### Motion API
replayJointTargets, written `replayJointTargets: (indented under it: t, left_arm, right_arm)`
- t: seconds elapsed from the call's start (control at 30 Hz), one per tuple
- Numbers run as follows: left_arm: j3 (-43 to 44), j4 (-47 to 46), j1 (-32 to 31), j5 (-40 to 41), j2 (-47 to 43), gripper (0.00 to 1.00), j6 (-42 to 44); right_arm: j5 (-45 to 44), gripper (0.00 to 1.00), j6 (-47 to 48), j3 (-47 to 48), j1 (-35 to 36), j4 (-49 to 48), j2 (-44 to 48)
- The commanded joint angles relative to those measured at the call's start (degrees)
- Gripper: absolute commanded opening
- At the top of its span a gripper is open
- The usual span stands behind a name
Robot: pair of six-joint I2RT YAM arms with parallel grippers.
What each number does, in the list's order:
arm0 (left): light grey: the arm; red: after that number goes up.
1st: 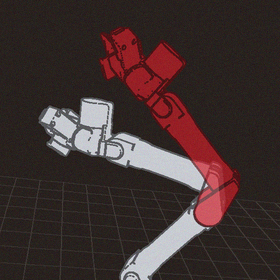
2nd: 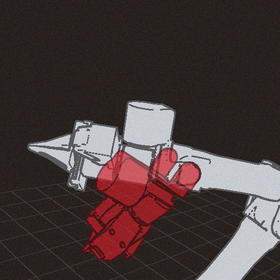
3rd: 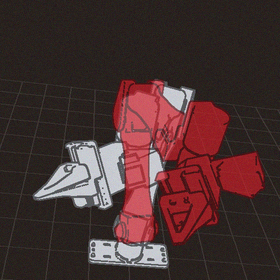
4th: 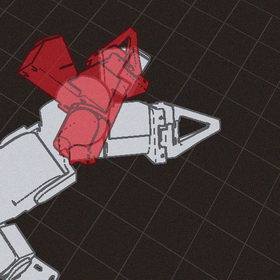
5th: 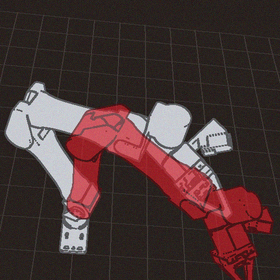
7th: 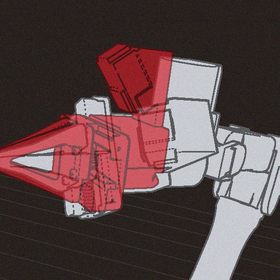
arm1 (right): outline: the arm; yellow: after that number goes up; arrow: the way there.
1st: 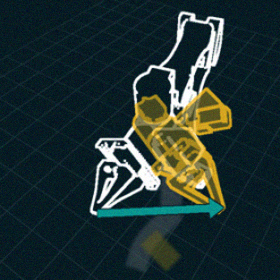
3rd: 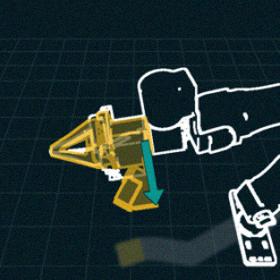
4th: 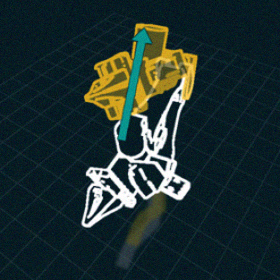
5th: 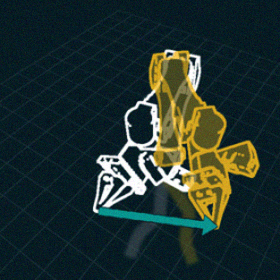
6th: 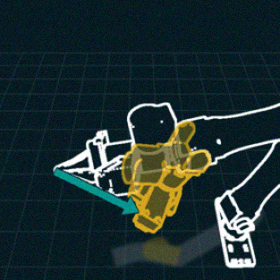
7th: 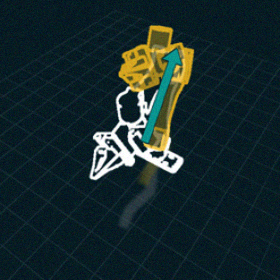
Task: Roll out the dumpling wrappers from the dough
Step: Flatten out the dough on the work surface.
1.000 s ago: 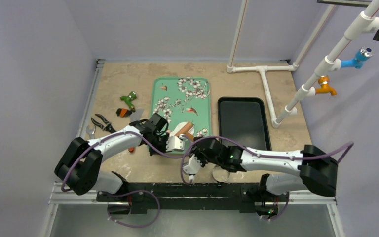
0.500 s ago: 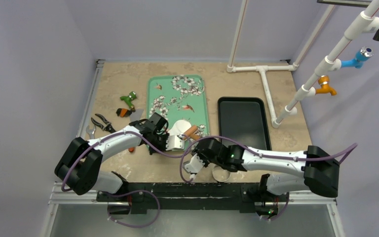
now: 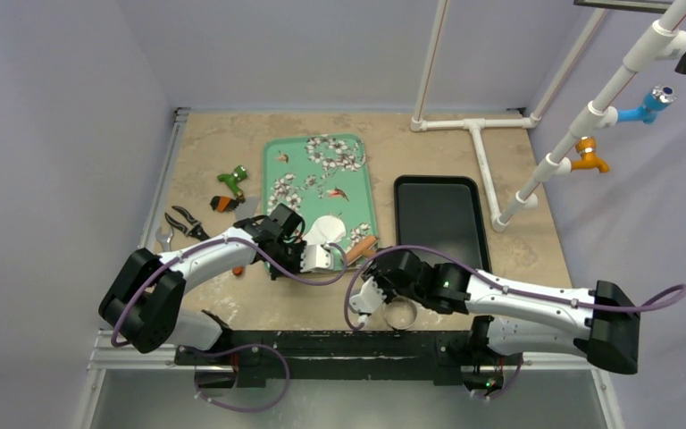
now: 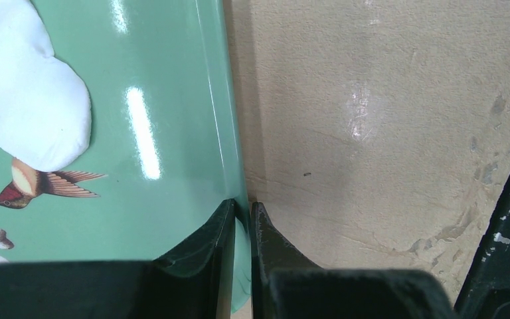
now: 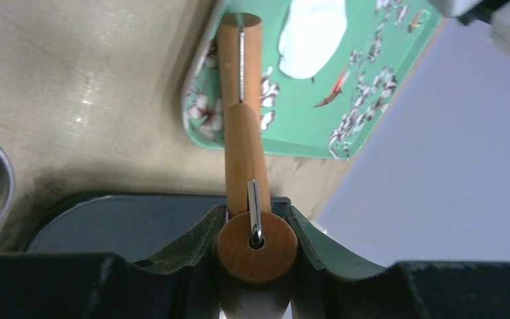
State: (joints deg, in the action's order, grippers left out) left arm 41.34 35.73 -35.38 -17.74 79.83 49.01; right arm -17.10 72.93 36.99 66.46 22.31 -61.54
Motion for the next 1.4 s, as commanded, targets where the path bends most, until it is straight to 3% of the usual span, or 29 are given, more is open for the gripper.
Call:
replayJointTargets:
  t: [0.0, 0.27, 0.63, 0.83, 1.1, 1.23, 1.37]
  left_arm:
    - [-0.7, 3.1, -0.6, -4.5, 1.0, 0.0, -0.1]
    - [-0.9, 3.2, -0.6, -4.6, 0.7, 0.0, -0.2]
    - [-0.5, 3.4, -0.6, -4.5, 1.4, 0.0, -0.3]
    - [-0.6, 3.4, -0.6, -4.4, 1.1, 0.0, -0.4]
    - [-0.3, 3.4, -0.6, -4.4, 1.6, 0.0, -0.6]
    - [-0.4, 3.3, -0.5, -4.3, 1.6, 0.0, -0.5]
    - [-0.3, 3.4, -0.5, -4.3, 1.7, 0.0, -0.4]
  right_arm:
    - [-0.8, 0.0, 1.1, 1.9, -1.5, -6.7, 0.5]
    - [0.6, 0.0, 6.1, 2.9, -9.9, -30.7, -6.6]
    - [2.9, 0.0, 9.5, 2.0, -9.9, -40.0, -11.2]
    - [9.0, 0.0, 7.7, -0.1, -8.6, -35.0, -15.1]
    - [5.5, 0.0, 5.1, -4.6, -4.3, -17.8, -7.2]
    - [3.4, 0.0, 5.3, -8.0, -4.0, -22.6, -7.0]
    - [0.2, 0.0, 5.2, -6.1, -3.9, -32.6, -16.3]
